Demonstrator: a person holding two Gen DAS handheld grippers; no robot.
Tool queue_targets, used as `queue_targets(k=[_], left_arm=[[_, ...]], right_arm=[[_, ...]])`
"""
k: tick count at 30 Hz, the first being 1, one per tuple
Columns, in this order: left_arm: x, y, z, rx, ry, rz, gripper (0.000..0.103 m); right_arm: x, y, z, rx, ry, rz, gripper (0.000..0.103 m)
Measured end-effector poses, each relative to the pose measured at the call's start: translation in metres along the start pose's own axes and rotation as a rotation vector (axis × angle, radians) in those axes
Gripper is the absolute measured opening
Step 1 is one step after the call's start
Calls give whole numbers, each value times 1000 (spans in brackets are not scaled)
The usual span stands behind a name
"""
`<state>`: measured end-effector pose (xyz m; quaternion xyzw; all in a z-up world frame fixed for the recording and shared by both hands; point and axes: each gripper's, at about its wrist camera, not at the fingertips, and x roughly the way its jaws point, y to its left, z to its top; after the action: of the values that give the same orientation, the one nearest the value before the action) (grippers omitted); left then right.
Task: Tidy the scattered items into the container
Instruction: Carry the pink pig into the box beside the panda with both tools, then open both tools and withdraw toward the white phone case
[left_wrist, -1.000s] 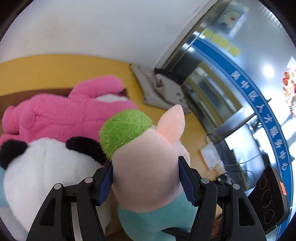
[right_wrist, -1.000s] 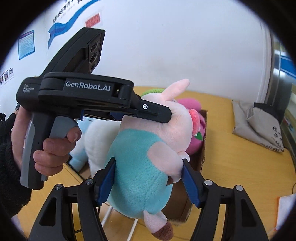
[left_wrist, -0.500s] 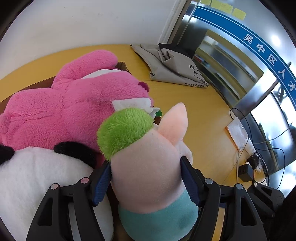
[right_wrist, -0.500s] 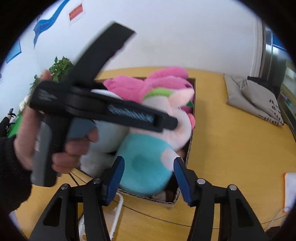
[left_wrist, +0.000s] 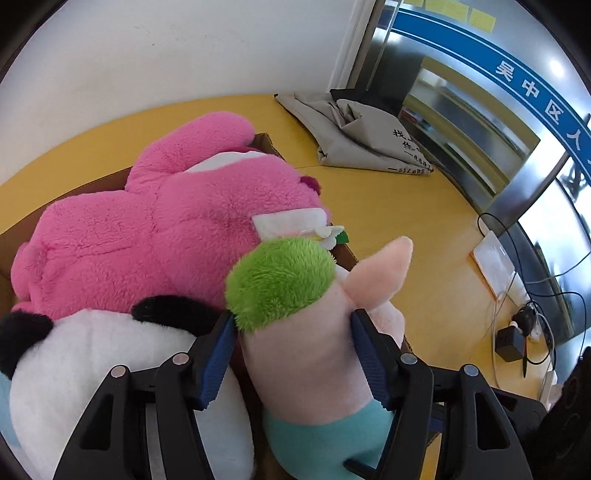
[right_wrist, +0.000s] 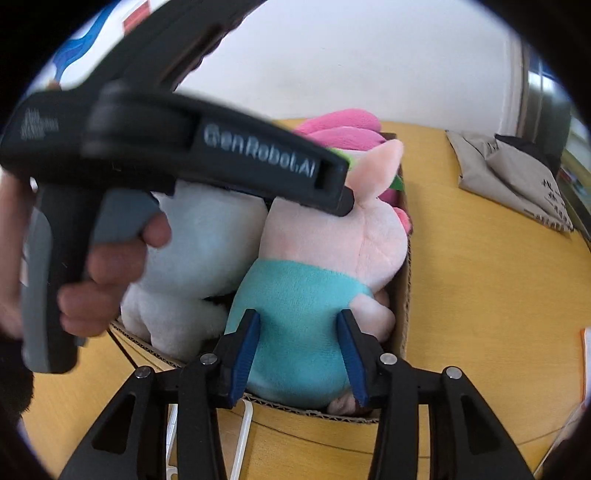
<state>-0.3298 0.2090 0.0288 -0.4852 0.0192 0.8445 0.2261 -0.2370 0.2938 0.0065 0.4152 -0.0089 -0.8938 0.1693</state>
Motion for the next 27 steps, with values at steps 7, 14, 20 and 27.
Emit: queue_targets(k=[7,14,20,27], left_arm=[[-46,-6,-6,11,-59,135,68],[-145,14,-68,8,-206,184,92],[-195,49,-148,-51,-258,280,98],[-220,66,-202,-108,-286,326,97]], right_arm=[[-51,20,-17,50,-106,-89,80],[-87,54,-31,51,-131,-161,80],[-110,85,-46,55,-184,-238,80],[-123,99,-51,91,-200,-294,80]])
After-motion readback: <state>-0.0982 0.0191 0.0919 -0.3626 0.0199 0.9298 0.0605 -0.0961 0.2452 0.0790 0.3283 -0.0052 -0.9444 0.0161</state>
